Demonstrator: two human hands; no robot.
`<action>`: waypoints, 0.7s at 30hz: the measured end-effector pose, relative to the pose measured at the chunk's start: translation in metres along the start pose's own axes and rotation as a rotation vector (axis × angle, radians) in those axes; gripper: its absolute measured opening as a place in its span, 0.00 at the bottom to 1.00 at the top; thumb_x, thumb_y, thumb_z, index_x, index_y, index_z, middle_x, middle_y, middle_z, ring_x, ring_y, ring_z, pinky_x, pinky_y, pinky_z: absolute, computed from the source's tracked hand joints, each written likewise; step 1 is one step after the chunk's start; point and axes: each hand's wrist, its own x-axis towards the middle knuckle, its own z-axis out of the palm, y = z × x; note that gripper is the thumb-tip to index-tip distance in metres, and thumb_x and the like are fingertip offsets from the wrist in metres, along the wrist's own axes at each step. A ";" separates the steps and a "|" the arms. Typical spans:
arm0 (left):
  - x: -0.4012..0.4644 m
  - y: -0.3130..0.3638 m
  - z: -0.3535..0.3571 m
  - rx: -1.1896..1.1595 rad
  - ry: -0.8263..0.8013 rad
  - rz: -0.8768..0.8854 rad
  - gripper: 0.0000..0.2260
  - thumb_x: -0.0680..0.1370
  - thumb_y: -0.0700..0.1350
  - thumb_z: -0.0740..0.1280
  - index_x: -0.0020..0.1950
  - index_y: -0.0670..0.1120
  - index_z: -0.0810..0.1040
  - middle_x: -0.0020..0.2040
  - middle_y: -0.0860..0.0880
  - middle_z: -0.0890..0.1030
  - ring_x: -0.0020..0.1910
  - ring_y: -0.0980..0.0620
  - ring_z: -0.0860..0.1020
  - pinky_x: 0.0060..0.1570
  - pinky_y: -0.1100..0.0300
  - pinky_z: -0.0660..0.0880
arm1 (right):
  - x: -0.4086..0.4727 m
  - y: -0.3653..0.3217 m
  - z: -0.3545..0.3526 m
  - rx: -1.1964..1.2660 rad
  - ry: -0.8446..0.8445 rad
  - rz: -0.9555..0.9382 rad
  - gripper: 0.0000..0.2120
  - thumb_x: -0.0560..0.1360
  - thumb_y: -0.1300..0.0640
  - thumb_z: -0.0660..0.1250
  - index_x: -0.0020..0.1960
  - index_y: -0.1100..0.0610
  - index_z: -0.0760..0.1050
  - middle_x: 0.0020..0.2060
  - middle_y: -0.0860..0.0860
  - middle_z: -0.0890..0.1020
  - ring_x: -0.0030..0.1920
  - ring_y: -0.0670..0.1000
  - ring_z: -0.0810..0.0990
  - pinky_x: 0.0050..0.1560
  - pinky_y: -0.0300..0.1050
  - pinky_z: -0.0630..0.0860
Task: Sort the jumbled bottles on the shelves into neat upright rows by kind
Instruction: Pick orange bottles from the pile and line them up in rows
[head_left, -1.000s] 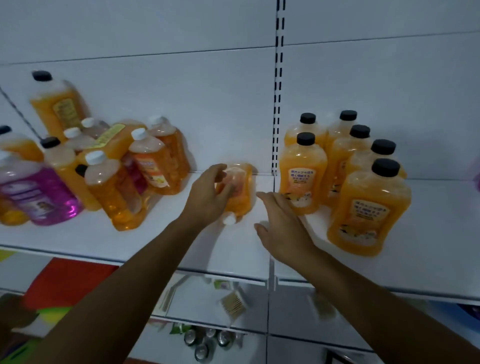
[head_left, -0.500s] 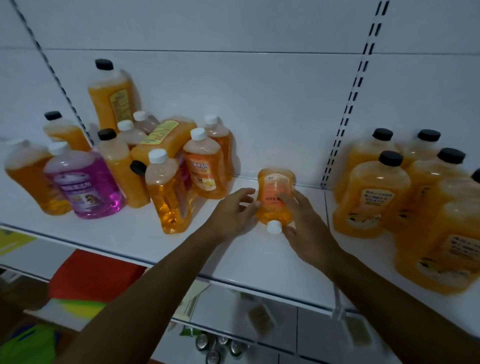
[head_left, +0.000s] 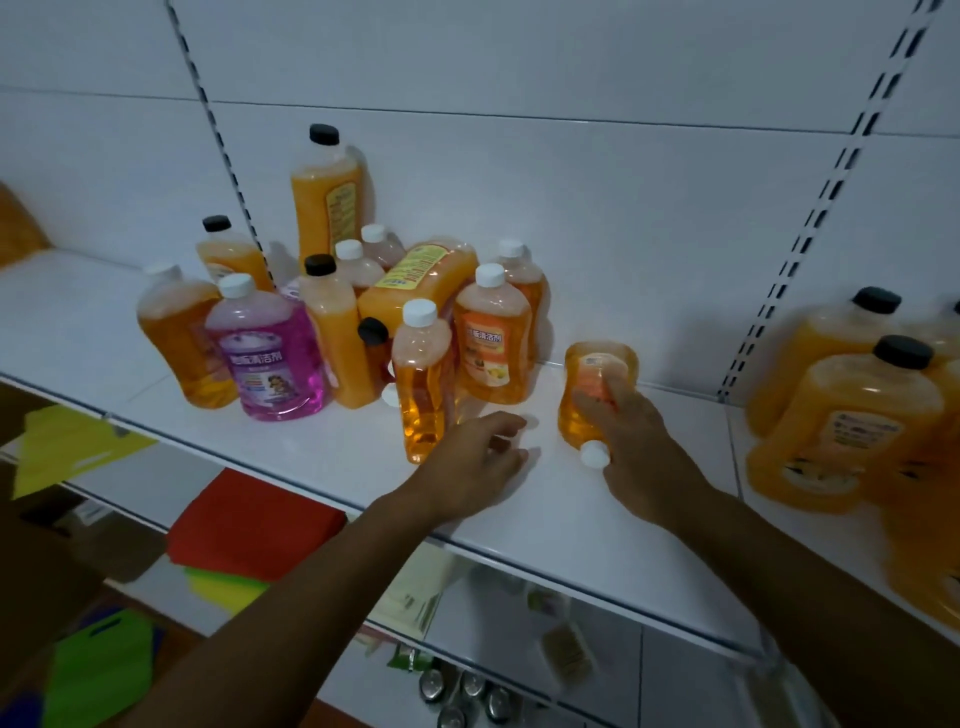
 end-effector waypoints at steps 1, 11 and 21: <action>-0.004 -0.002 -0.001 0.010 0.001 0.002 0.17 0.80 0.47 0.64 0.69 0.48 0.72 0.65 0.50 0.76 0.56 0.59 0.74 0.50 0.73 0.71 | 0.004 0.001 0.000 -0.052 0.010 -0.045 0.39 0.69 0.66 0.73 0.74 0.49 0.60 0.77 0.57 0.54 0.70 0.72 0.62 0.58 0.68 0.74; -0.021 -0.002 -0.004 0.005 0.029 -0.037 0.19 0.80 0.48 0.65 0.70 0.49 0.69 0.66 0.49 0.75 0.61 0.54 0.74 0.57 0.60 0.73 | 0.022 -0.011 -0.030 -0.260 0.002 -0.259 0.36 0.55 0.66 0.80 0.62 0.65 0.73 0.61 0.63 0.76 0.60 0.70 0.75 0.35 0.57 0.82; 0.014 0.030 0.014 -0.169 0.063 0.057 0.37 0.74 0.40 0.73 0.77 0.49 0.56 0.71 0.54 0.68 0.66 0.62 0.67 0.62 0.64 0.69 | 0.013 -0.035 -0.096 0.184 0.103 -0.038 0.24 0.68 0.52 0.74 0.61 0.56 0.71 0.45 0.52 0.80 0.39 0.54 0.80 0.37 0.45 0.77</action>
